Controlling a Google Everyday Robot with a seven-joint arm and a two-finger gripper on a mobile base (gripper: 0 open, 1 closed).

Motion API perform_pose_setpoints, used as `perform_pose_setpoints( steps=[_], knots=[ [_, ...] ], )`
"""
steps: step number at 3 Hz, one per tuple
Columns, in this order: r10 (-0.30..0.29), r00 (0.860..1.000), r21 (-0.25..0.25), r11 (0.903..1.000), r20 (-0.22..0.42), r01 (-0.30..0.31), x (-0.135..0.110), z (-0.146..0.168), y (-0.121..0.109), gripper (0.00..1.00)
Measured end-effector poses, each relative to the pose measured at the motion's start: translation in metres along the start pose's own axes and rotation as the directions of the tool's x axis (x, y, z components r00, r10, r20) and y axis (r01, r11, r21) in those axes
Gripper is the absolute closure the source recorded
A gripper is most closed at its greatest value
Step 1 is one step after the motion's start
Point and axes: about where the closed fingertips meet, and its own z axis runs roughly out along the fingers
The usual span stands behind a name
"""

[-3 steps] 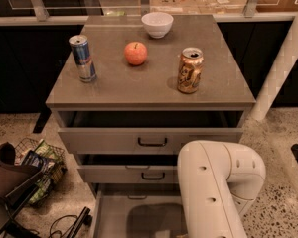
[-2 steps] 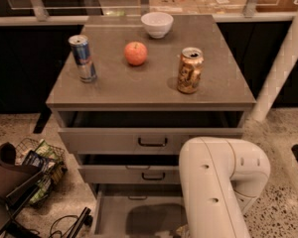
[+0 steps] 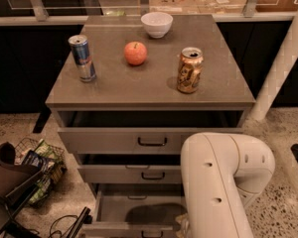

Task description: Close bottom drawer

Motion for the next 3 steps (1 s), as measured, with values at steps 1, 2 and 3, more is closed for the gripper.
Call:
perform_pose_setpoints(
  steps=[1, 2, 3],
  knots=[
    [0.000, 1.000, 0.000, 1.0000, 0.000, 0.000, 0.000, 0.000, 0.000, 1.00],
    [-0.012, 1.000, 0.027, 0.9996, 0.004, 0.012, 0.000, -0.001, -0.011, 1.00],
    [-0.049, 0.998, 0.128, 0.9908, 0.029, 0.045, -0.005, -0.001, -0.053, 1.00]
  ],
)
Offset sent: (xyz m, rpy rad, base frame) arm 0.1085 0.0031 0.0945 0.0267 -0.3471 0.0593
